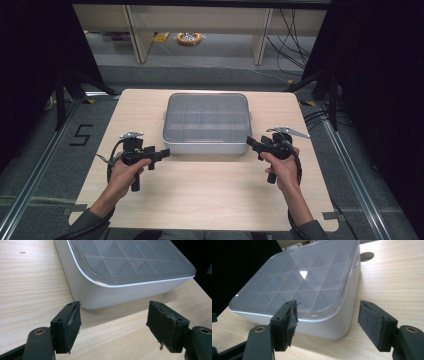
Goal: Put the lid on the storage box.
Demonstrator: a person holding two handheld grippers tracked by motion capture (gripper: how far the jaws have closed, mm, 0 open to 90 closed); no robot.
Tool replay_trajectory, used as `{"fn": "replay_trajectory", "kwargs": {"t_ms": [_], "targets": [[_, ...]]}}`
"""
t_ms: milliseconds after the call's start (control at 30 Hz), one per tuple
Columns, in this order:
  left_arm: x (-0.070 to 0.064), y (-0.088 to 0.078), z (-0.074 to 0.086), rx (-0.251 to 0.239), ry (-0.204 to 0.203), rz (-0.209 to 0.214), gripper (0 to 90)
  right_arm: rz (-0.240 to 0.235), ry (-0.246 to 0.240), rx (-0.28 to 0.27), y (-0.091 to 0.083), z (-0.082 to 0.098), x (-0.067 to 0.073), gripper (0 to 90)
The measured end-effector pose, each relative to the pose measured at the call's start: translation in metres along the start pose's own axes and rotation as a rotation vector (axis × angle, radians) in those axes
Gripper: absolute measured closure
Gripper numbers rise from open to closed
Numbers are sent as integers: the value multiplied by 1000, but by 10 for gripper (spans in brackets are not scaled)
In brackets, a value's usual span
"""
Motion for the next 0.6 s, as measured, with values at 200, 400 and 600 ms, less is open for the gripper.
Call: {"fn": "replay_trajectory", "kwargs": {"t_ms": [200,400,600], "targets": [[-7,4,8,14,11,24,236,-1,-13,24,-1,7,2,317],[-15,3,15,20,32,36,196,-8,-47,28,-3,15,5,299],[-21,1,26,15,62,59,149,-30,-49,37,-6,23,10,261]]}}
Point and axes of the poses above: each handheld gripper's, and its own axes: y roughly forward along the jaws, z roughly out of its underside, x roughly to its left, the point moved 5 cm from there along y, roughly forward along the jaws, and after that the axes turned 11 degrees about y, right-handed, at the moved point
